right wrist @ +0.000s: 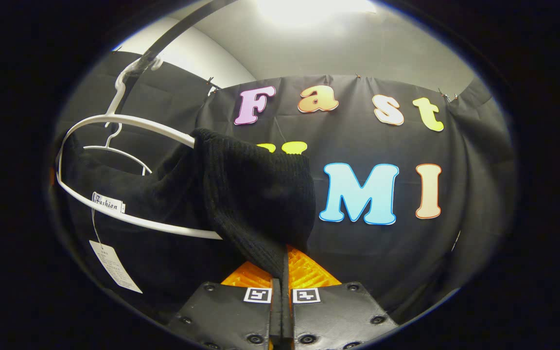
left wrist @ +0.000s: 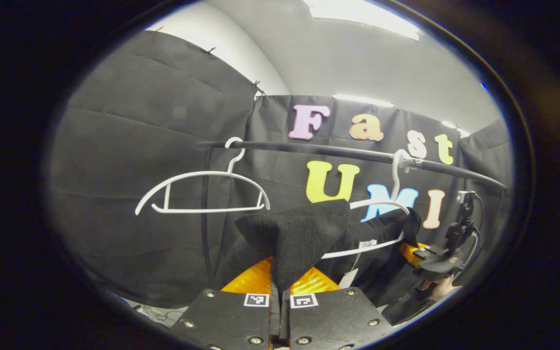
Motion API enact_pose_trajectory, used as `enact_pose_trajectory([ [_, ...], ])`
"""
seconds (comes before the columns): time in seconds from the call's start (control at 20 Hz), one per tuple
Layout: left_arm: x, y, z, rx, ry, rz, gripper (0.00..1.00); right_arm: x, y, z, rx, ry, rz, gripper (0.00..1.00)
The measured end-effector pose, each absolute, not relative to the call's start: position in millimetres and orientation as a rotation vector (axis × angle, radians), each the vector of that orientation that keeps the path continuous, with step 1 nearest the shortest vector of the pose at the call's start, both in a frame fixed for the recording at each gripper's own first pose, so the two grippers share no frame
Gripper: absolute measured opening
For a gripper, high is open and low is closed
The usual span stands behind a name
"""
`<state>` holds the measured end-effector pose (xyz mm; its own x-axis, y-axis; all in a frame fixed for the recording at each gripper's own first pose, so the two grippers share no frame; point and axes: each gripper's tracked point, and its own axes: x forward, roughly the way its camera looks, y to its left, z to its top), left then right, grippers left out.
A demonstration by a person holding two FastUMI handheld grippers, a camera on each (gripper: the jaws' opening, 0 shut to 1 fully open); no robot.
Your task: Grasp the clothes on the hanger with both hands and then place them into the laundry hamper below.
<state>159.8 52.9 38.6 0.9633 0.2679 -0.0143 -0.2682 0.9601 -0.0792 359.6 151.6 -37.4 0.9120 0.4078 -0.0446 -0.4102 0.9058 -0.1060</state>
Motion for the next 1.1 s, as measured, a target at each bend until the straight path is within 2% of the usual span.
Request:
enact_pose_trajectory([
  [0.6,178.1,77.8,15.7,-0.146,0.026,0.195,0.00,393.2,147.7,-65.4,-0.153,0.023,0.412,0.00],
  [0.85,176.9,102.8,29.0,-0.180,0.011,0.169,0.00,400.5,137.8,-72.7,-0.211,-0.001,0.400,0.02],
  [1.1,168.3,112.7,38.5,-0.298,0.022,0.131,0.01,393.0,115.4,-47.2,-0.125,-0.031,0.405,0.02],
])
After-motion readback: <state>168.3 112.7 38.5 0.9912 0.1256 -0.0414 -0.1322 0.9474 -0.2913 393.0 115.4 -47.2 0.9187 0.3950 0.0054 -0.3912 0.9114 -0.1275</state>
